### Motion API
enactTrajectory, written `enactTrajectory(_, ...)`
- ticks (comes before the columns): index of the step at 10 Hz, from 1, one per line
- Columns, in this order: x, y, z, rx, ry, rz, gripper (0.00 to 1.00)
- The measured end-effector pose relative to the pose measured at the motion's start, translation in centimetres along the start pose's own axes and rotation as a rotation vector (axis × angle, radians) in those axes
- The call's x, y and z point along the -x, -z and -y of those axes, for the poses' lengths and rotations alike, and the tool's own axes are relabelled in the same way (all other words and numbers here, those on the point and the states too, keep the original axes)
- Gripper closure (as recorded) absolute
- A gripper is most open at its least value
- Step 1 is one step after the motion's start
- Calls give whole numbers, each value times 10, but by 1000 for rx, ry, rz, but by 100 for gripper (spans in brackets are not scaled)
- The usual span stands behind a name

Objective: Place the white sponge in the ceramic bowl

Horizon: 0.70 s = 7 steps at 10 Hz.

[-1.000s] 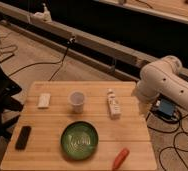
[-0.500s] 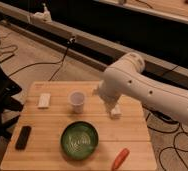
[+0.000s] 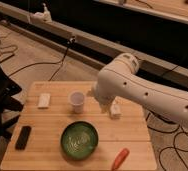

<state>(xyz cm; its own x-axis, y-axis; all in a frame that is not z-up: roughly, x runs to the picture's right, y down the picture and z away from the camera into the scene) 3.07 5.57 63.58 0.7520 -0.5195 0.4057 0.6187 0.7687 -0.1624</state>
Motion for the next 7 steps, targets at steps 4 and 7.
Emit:
enactTrajectory(4,-16,-18,52,-10,94,-55,35)
enactTrajectory(7,6,-56,114,-16,195,-27,35)
